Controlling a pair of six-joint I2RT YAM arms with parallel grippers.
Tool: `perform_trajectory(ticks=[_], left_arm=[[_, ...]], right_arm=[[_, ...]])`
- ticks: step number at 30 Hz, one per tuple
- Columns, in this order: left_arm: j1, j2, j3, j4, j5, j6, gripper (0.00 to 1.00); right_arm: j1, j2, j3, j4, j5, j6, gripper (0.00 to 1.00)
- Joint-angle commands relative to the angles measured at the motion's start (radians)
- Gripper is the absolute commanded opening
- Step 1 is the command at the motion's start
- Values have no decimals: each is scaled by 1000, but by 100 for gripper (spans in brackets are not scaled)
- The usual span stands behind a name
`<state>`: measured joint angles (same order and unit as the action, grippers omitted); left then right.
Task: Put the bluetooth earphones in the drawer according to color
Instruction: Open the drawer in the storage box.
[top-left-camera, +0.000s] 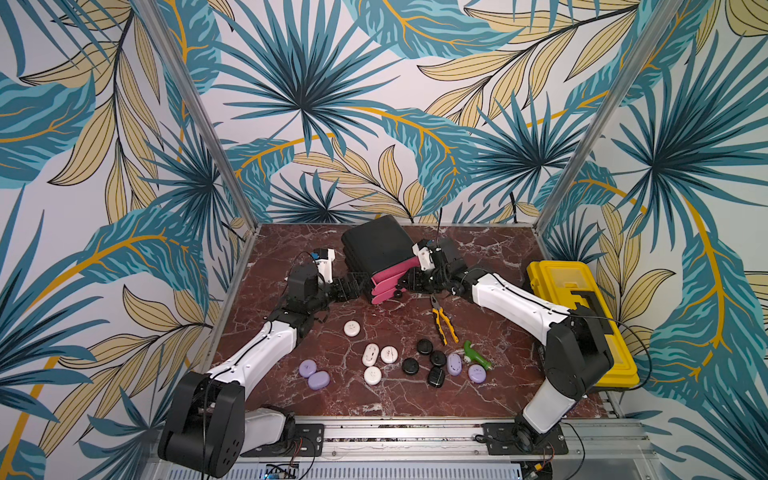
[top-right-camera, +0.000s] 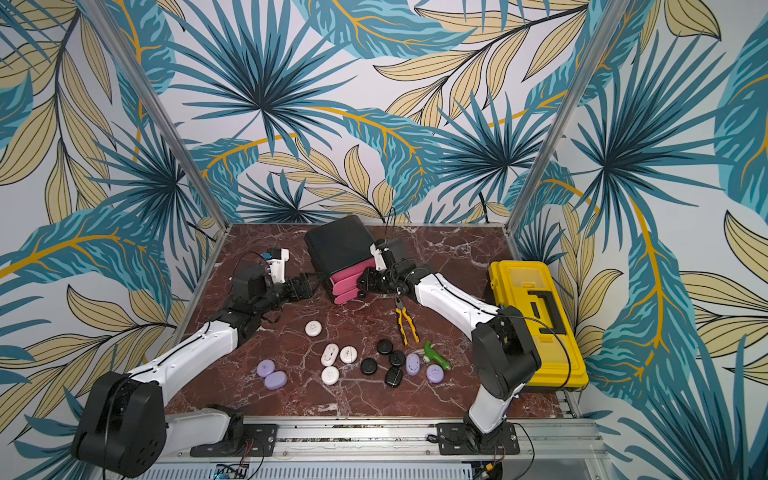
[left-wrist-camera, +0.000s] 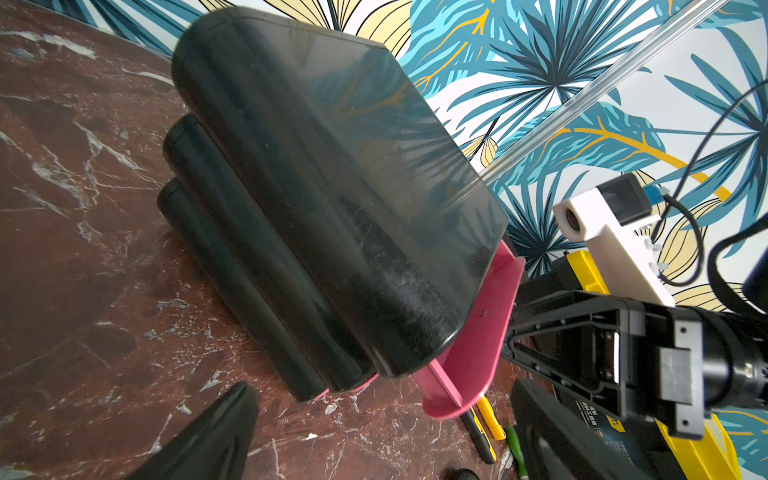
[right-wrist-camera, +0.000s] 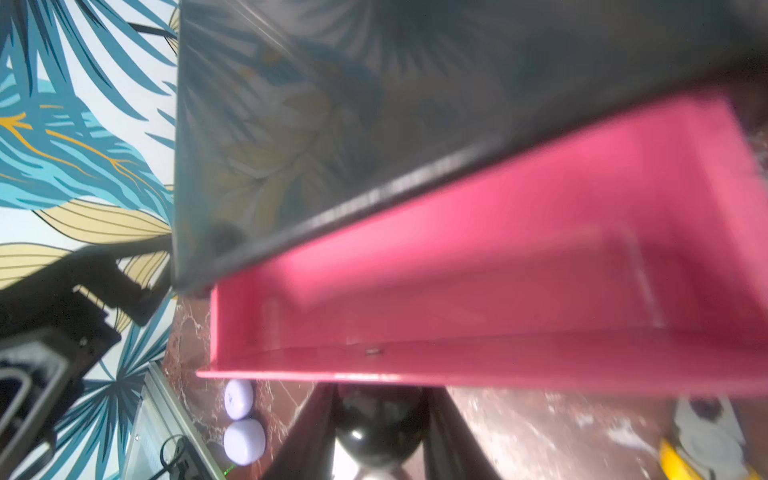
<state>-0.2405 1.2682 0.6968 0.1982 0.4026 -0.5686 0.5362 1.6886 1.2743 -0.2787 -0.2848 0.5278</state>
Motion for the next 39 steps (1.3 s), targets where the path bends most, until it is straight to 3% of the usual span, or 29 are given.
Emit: perform_trajectory(ticks=[1,14,32,39], left_arm=[[5,-1,-22,28,-12,8,100],[5,-12,-28,27,-22,13,100],[6,-69,-31,-15,-66,45,100],[5,-101,-34,-31,-85,53,100]], right_arm=[[13,-67,-58,-22,10,7,26],[22,-230,-197,-73,47,13,27],[22,-319,-225,-133,82,11,29],[23,-291,-233,-131,94,3,33]])
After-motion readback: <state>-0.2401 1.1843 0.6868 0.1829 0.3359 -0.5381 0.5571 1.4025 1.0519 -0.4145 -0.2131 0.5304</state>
